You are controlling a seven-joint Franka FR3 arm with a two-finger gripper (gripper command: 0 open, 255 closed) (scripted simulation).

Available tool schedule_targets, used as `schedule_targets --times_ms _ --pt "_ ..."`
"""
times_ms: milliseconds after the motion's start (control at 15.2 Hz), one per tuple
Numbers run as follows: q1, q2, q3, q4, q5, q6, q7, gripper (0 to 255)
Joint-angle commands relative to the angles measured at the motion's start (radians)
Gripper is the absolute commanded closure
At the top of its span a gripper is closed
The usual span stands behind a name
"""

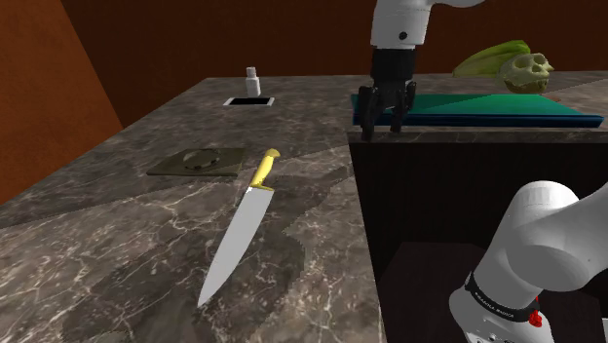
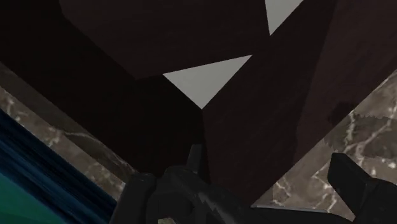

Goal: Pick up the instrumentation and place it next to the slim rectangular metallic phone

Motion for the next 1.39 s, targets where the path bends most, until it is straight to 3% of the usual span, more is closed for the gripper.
schedule_targets --times_ms 0,660,990,1254,1320 --pt "-0.004 0.035 0.055 0.039 0.028 -0.005 0.106 0" --pt "-0.041 0.341 0.305 0.347 0.075 -0.019 0.61 0" --pt "-0.039 0.568 0.417 0.572 0.019 -0.038 0.884 0" --pt "0.007 0.777 0.477 0.788 -0.069 -0.077 1.096 0" --pt "0.007 0.768 0.474 0.764 -0.064 -0.062 1.092 0"
